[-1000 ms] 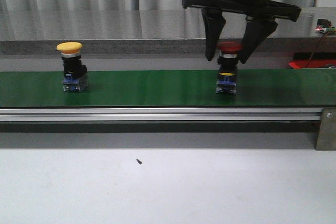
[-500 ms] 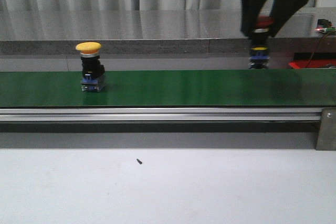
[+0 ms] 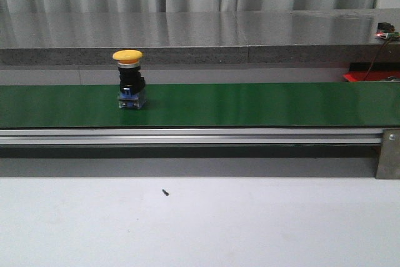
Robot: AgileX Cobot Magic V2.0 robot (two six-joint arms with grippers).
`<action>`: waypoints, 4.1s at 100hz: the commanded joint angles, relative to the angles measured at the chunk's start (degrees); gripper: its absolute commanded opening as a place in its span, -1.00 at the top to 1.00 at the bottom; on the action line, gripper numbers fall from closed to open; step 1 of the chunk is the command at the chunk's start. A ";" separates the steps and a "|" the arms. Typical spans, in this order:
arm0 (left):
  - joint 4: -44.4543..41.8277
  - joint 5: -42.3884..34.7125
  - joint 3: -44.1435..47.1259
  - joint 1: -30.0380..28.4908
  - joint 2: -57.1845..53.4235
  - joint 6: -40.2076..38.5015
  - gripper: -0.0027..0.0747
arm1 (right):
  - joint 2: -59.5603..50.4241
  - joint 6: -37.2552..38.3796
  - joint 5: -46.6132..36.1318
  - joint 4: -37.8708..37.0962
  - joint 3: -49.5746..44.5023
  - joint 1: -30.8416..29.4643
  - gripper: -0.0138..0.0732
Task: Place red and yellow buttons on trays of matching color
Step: 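Carry the red button to the red tray and open the right gripper, then return the right gripper to the belt and grasp the yellow button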
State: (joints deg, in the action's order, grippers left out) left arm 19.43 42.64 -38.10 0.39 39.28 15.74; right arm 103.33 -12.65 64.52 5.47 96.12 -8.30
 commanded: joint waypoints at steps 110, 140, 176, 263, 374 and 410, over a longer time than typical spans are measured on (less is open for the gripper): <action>1.55 -3.53 -1.45 0.33 -0.06 -0.38 0.98 | 15.74 -10.98 -11.87 8.33 8.37 -8.12 0.23; 1.55 -3.53 -1.45 0.33 -0.06 -0.38 0.98 | 16.66 -10.98 -8.85 8.41 11.67 -8.19 -0.45; 1.55 -3.53 -1.45 0.33 -0.06 -0.38 0.98 | 14.91 -10.91 -8.52 9.69 11.78 -8.19 -0.57; 1.55 -3.53 -1.45 0.33 -0.06 -0.38 0.98 | -6.77 -9.40 -6.26 12.99 -1.17 12.18 -0.57; 1.55 -3.53 -1.45 0.33 -0.06 -0.38 0.98 | 2.00 24.79 -3.88 3.97 -1.17 22.31 -0.52; 1.55 -3.53 -1.45 0.33 -0.06 -0.38 0.98 | 1.53 24.74 -3.94 1.72 -1.17 22.31 0.31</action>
State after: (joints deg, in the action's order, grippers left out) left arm 19.43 42.64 -38.10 0.39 39.28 15.63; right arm 108.47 12.02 61.45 7.42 93.56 14.15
